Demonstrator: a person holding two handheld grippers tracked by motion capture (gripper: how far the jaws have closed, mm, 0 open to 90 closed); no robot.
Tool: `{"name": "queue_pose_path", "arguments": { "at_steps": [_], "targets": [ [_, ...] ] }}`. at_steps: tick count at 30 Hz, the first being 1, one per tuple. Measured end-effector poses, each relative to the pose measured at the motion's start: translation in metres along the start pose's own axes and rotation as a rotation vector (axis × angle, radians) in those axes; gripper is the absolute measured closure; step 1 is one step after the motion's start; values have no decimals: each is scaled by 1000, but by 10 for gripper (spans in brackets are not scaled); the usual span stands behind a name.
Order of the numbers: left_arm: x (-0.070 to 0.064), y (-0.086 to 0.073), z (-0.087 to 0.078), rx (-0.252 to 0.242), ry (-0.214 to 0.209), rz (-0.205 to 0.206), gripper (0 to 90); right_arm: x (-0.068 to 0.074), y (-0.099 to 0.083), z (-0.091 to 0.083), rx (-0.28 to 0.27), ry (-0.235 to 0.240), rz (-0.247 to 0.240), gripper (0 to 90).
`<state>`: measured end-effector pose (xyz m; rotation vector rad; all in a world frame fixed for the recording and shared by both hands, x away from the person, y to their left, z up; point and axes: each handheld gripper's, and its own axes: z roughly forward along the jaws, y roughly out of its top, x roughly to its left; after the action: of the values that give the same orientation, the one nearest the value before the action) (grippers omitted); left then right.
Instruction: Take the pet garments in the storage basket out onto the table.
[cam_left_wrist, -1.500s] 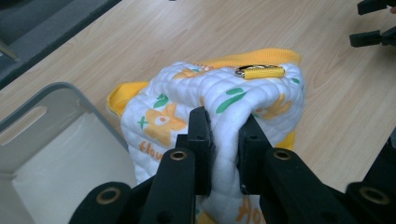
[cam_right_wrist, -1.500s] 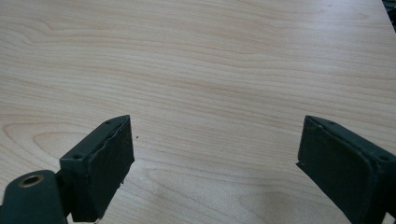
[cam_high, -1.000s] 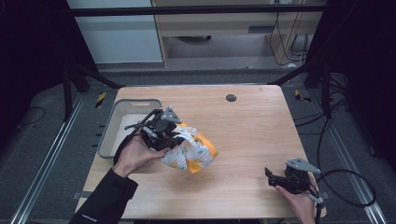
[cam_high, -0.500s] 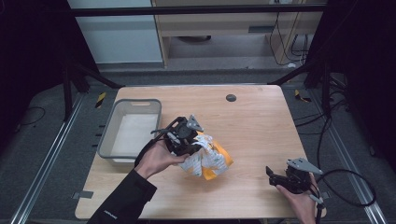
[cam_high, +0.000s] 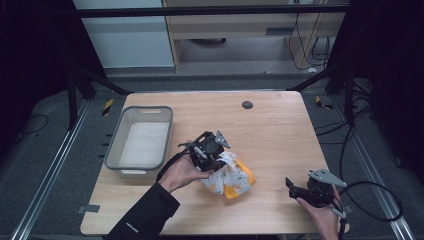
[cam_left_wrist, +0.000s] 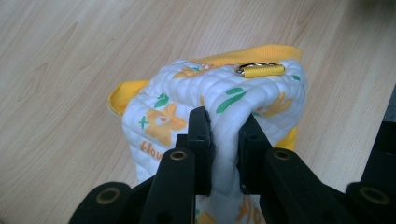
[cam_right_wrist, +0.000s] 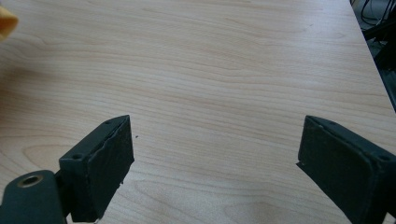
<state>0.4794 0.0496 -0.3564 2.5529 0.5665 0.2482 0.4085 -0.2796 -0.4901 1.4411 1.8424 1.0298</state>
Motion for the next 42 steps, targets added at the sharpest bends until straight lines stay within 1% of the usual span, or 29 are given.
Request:
{"name": "queue_pose_path", "arguments": {
  "at_steps": [1, 3, 4, 5, 8, 13, 16, 20, 22, 23, 26, 28, 30, 32, 35, 38, 40, 42],
  "targets": [
    [-1, 1, 3, 5, -2, 2, 782, 0, 0, 0, -2, -3, -7, 105],
    [-2, 1, 8, 10, -5, 5, 781, 0, 0, 0, -1, -1, -3, 105],
    [-4, 1, 14, 15, -4, 12, 778, 0, 0, 0, 0, -1, -4, 105],
    [-4, 1, 14, 15, -4, 12, 777, 0, 0, 0, 0, -1, -4, 105],
    [-6, 0, 22, 27, -10, 17, 771, 0, 0, 0, 1, -2, -9, 105],
    [-7, -5, 36, 40, -11, 8, 732, 0, 0, 0, 2, -1, -6, 104],
    [-6, -8, 39, 44, -10, 6, 682, 0, 0, 0, 3, 0, -7, 104],
    [-5, -12, 43, 40, -4, 4, 578, -1, -1, 1, 6, 1, -9, 104],
    [-5, -14, 44, 55, -1, 12, 537, 0, -1, 1, 7, 0, -9, 104],
    [-5, -15, 45, 53, 5, 14, 510, 0, -1, 1, 8, 0, -9, 104],
    [-5, -18, 46, 52, 6, 17, 468, 0, -1, 1, 8, 0, -9, 104],
    [-4, -20, 46, 51, 6, 10, 420, -1, -1, 1, 8, 0, -10, 104],
    [-4, -21, 44, 40, 15, 9, 380, -1, -1, 1, 8, 0, -10, 104],
    [-4, -23, 42, 33, 10, 6, 352, -1, -1, 1, 9, -1, -10, 104],
    [-3, -25, 36, 10, 8, -2, 323, -1, -1, 1, 11, -1, -10, 101],
    [-3, -27, 28, -19, 12, -2, 304, -1, -1, 1, 12, -1, -9, 101],
    [-3, -30, 22, -47, 13, -8, 298, -1, -1, 1, 11, -1, -9, 100],
    [-3, -32, 16, -68, 24, -15, 288, -1, -1, 1, 11, -2, -10, 100]
  ]
}}
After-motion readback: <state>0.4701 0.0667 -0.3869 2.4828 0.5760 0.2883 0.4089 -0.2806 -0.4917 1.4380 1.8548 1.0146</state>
